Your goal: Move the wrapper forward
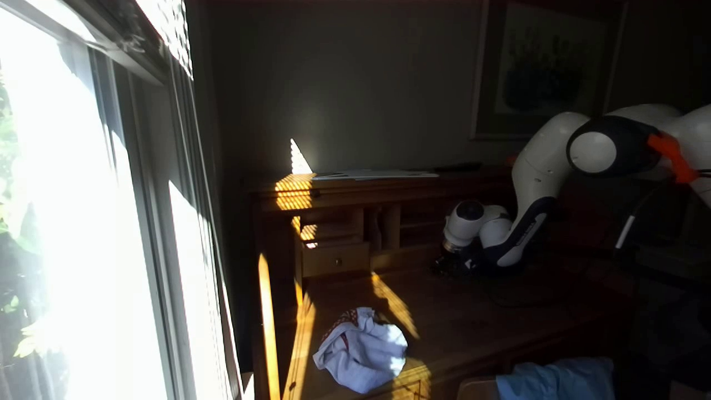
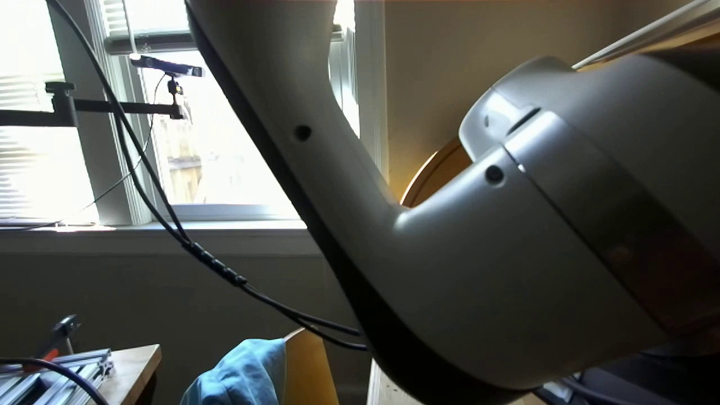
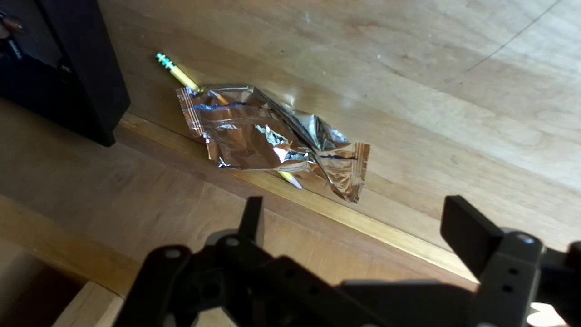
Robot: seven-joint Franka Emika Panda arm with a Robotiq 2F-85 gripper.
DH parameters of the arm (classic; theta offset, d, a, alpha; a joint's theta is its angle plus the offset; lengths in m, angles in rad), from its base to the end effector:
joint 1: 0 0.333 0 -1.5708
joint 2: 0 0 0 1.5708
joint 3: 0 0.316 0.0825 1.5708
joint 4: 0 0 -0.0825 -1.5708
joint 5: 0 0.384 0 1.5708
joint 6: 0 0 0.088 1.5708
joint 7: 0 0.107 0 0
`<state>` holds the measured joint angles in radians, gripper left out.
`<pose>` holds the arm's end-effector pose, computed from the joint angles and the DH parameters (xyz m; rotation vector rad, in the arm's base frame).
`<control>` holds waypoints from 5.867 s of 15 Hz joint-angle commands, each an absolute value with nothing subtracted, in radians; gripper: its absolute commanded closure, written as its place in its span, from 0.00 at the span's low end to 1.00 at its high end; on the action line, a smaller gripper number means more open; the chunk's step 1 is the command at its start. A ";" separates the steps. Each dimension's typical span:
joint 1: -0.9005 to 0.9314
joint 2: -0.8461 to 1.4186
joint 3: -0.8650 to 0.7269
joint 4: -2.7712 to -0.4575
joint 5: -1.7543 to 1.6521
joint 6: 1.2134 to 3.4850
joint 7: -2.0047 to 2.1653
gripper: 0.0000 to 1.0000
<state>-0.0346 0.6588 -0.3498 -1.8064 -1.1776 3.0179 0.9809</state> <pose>0.6436 -0.1622 0.2188 2.5670 -0.1128 0.7540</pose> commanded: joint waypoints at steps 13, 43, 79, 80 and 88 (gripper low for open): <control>0.057 0.856 -0.518 -1.649 -1.294 3.063 1.136 0.00; 0.169 0.928 -0.616 -1.650 -1.238 3.126 1.335 1.00; 0.199 0.521 -0.178 -1.997 -0.733 2.751 1.253 0.60; 0.199 0.515 -0.175 -1.991 -0.721 2.737 1.255 0.53; 0.179 0.434 -0.114 -1.882 -0.360 2.331 1.225 0.00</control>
